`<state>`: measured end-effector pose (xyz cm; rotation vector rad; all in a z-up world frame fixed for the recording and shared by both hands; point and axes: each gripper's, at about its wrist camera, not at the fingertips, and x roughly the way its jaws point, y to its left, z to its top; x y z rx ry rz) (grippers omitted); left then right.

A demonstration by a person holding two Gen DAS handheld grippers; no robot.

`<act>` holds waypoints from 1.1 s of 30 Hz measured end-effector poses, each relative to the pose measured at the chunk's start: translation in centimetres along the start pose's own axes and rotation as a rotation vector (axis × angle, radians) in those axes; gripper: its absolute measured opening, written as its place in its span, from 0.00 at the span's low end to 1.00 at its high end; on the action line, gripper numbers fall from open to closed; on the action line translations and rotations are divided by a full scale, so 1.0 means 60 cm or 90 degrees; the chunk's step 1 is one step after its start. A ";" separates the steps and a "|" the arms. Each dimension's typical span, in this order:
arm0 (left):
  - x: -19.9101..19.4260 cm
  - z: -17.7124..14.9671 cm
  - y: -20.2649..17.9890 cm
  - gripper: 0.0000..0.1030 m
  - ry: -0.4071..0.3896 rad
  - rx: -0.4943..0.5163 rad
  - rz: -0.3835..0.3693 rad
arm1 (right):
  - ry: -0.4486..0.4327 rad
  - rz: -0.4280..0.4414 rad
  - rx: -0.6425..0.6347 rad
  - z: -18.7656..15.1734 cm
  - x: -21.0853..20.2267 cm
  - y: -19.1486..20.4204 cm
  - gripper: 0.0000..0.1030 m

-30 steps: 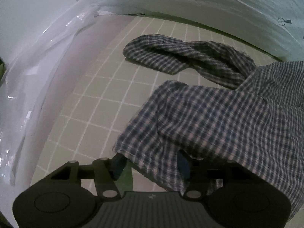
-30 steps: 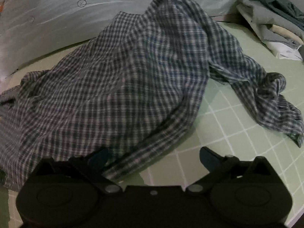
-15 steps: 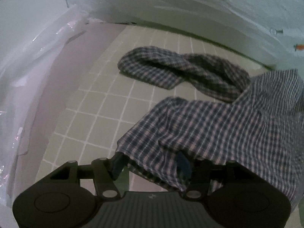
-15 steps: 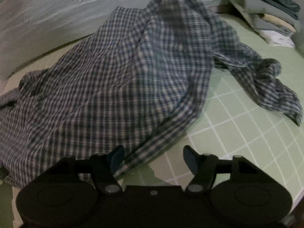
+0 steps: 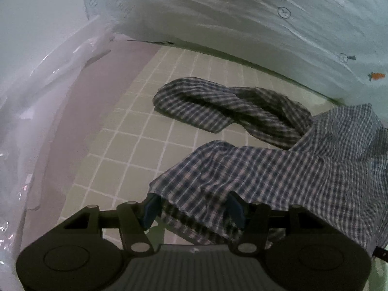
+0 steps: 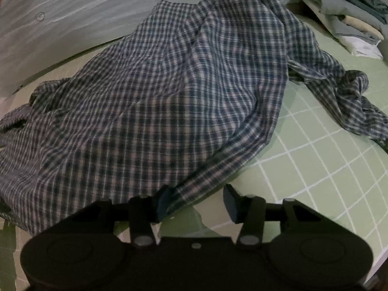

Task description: Fold clothes

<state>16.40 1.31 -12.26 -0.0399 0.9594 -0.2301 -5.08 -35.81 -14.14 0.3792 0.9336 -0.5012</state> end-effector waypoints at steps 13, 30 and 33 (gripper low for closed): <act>0.015 -0.016 0.029 0.31 0.039 -0.046 0.011 | -0.037 -0.032 -0.009 -0.012 -0.035 -0.019 0.00; -0.087 -0.127 0.078 0.02 0.056 -0.099 0.149 | -0.086 -0.204 0.087 -0.038 -0.125 -0.263 0.00; -0.112 -0.147 0.065 0.20 0.041 -0.129 0.167 | -0.073 -0.149 0.090 -0.038 -0.101 -0.269 0.02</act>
